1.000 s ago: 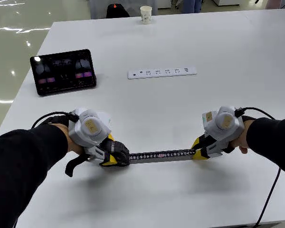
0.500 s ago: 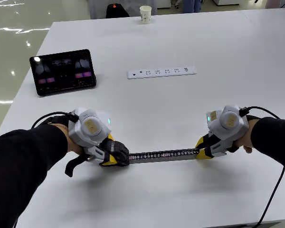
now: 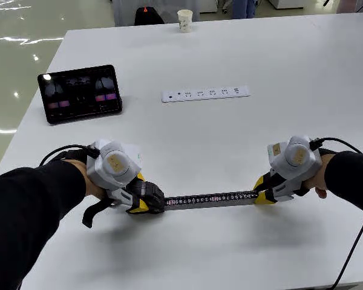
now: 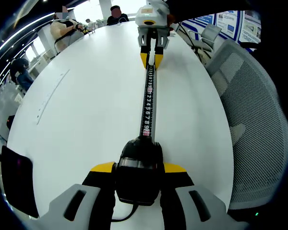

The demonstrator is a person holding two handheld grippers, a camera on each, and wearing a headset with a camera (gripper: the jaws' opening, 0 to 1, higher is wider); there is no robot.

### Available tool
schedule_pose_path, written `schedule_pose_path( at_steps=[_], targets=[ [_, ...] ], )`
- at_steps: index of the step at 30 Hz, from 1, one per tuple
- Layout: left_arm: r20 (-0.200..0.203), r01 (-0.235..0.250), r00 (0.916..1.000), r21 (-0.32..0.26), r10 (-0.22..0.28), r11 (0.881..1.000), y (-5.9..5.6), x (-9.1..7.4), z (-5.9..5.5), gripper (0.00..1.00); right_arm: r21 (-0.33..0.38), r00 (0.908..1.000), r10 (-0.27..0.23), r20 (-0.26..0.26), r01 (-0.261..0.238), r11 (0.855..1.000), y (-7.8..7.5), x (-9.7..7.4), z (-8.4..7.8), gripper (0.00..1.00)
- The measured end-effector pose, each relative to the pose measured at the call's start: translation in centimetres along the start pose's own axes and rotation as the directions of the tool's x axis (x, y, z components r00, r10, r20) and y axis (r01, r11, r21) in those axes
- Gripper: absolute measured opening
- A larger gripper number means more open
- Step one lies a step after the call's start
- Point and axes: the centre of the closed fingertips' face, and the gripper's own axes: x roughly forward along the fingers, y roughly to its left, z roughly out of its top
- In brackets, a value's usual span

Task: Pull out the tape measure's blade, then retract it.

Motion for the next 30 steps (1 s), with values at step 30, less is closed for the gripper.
schedule_pose_path(
  at_steps=[30],
  targets=[
    [-0.002,-0.002,1.0000,0.001,0.002,1.000,-0.1,0.1,0.0,0.30,0.029,1.0000,-0.009,0.000,0.009,1.000,-0.1,-1.2,-1.6,0.10]
  ],
)
